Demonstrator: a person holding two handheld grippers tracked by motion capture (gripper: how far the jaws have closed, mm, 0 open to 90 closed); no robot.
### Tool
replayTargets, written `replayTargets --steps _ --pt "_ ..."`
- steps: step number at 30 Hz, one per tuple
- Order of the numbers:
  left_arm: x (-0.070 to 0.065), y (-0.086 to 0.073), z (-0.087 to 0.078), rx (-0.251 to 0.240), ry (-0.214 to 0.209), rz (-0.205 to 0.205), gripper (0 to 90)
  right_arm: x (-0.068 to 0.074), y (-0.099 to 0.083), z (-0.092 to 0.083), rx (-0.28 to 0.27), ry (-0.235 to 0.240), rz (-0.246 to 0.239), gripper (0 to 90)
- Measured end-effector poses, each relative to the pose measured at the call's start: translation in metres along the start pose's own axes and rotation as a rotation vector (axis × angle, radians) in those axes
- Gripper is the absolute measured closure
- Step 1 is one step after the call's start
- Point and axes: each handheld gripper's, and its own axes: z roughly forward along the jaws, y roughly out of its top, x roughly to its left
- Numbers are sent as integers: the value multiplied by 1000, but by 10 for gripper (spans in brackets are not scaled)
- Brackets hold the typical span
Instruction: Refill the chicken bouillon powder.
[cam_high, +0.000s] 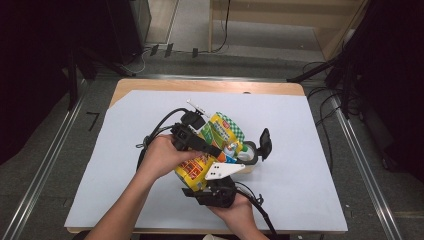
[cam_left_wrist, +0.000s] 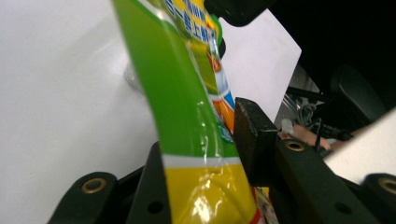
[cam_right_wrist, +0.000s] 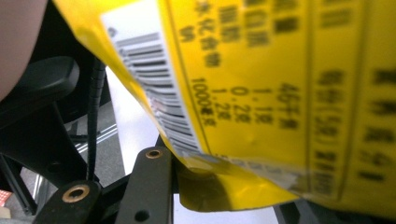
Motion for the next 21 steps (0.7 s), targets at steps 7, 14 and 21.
replayTargets --steps 7,14,21 --pt "1 3 6 15 38 7 791 1 -1 4 25 9 13 680" --pt "3 6 8 14 65 -7 805 3 1 9 57 -38 -23 644" --pt "-2 11 9 31 86 -30 802 2 3 11 61 -57 5 660"
